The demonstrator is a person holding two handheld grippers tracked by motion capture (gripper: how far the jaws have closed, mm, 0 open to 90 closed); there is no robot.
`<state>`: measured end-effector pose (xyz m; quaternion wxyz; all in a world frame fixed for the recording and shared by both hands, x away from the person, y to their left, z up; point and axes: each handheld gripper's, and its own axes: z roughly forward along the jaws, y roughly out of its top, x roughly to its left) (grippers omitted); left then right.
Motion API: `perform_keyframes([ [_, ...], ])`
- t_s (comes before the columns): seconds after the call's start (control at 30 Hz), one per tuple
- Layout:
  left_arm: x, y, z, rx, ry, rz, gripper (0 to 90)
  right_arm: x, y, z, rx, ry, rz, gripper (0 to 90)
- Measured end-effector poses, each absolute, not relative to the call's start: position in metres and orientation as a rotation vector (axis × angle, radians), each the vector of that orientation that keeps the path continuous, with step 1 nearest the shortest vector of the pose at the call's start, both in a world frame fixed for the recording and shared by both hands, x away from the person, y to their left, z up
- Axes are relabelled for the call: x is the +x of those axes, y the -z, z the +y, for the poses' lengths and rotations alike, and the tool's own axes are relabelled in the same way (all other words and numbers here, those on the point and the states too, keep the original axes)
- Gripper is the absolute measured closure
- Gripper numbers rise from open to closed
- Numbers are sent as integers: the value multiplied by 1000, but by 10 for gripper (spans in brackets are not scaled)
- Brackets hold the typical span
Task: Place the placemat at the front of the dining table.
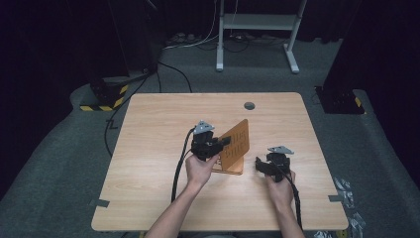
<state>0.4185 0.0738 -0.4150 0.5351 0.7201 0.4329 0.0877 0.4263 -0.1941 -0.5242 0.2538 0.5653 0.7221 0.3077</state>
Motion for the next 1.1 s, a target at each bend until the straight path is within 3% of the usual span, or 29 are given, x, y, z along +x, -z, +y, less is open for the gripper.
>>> perform_keyframes([
  [1.1, 412, 400, 108, 1667, -277, 1043, 858, 426, 524, -194, 1536, -837, 1964, 250],
])
